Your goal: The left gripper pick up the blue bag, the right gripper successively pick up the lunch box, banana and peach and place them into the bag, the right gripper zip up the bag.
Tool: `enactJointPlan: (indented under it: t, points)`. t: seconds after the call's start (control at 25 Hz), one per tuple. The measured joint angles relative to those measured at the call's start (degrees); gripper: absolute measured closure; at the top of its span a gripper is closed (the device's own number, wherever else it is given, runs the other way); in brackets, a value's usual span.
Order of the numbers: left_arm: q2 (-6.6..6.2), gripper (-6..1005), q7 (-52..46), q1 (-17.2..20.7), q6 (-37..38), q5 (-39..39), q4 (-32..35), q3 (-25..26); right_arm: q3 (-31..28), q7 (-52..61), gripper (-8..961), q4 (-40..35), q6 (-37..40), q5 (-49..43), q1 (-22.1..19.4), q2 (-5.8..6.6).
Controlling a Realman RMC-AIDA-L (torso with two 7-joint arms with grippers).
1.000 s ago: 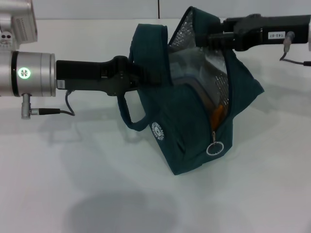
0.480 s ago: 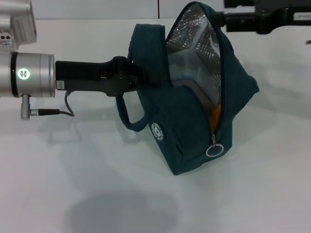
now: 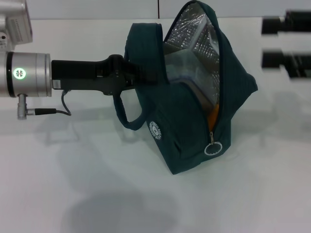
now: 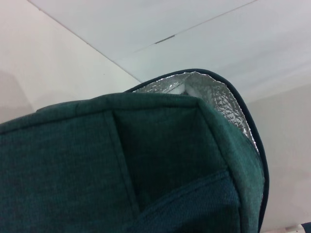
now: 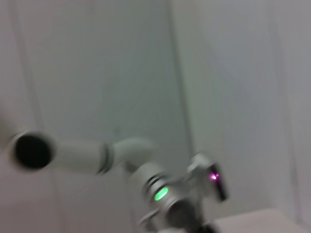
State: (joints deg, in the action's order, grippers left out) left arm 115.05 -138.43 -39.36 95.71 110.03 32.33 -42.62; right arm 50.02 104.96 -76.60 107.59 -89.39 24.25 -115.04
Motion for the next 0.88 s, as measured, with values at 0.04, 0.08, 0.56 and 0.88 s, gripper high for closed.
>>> enactJointPlan:
  t: [0.04, 0.08, 0.56, 0.88]
  points:
    - [0.0, 962, 0.0, 0.0, 0.0, 0.0, 0.0, 0.0, -0.05, -1.4, 283, 0.05, 1.52, -0.16, -0.68, 0.0]
    - [-0.01, 962, 0.0, 0.02, 0.0, -0.02, 0.02, 0.0, 0.11, -3.26, 283, 0.36, 2.81, -0.77, -1.48, 0.0]
    - [0.23, 962, -0.01, -0.16, 0.0, -0.02, 0.02, -0.01, 1.21, -20.75, 285, 19.96, 2.36, -20.17, 0.04, -0.13]
    - [0.34, 963, 0.01, -0.01, -0.08, -0.02, 0.02, -0.12, 2.58, -26.29, 287, 29.06, -3.17, -21.23, 2.12, -0.27]
